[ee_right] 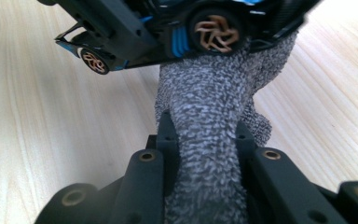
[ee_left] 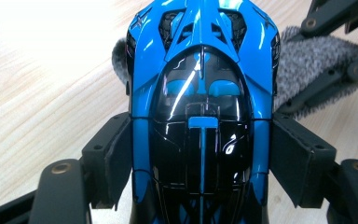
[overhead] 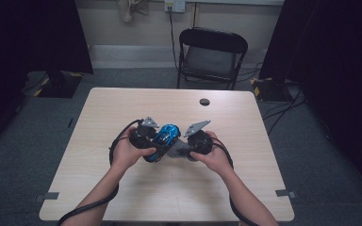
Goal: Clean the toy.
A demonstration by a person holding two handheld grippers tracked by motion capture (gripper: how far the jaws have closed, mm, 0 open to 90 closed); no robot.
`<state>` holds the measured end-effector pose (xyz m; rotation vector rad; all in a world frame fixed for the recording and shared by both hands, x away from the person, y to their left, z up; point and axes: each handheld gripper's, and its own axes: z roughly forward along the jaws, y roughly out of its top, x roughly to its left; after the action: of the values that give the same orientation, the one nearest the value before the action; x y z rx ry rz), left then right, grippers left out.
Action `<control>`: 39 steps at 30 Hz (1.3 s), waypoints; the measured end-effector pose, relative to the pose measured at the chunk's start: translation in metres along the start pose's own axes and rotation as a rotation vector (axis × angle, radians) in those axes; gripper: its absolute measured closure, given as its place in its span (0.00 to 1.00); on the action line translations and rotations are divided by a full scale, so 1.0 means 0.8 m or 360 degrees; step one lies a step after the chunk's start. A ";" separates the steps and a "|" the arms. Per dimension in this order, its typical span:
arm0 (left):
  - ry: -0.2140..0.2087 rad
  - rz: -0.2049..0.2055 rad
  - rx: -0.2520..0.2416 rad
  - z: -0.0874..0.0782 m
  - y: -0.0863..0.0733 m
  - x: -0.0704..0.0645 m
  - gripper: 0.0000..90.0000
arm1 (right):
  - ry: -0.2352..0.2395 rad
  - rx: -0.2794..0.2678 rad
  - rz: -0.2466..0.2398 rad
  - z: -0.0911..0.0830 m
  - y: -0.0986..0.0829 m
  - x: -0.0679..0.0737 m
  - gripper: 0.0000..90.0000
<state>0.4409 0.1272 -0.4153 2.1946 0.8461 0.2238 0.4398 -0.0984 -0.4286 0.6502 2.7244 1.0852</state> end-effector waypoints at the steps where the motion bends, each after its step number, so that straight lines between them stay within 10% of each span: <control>1: 0.0001 -0.0004 -0.0006 0.000 0.000 0.000 0.31 | 0.0000 0.0002 -0.0003 0.001 0.000 0.001 0.81; 39: -0.0012 0.0001 -0.0062 -0.005 0.023 -0.005 0.31 | 0.0148 0.0096 -0.0107 0.037 -0.006 0.030 0.81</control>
<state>0.4454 0.1184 -0.3992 2.1584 0.8304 0.2306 0.4248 -0.0722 -0.4524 0.5247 2.8455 1.0466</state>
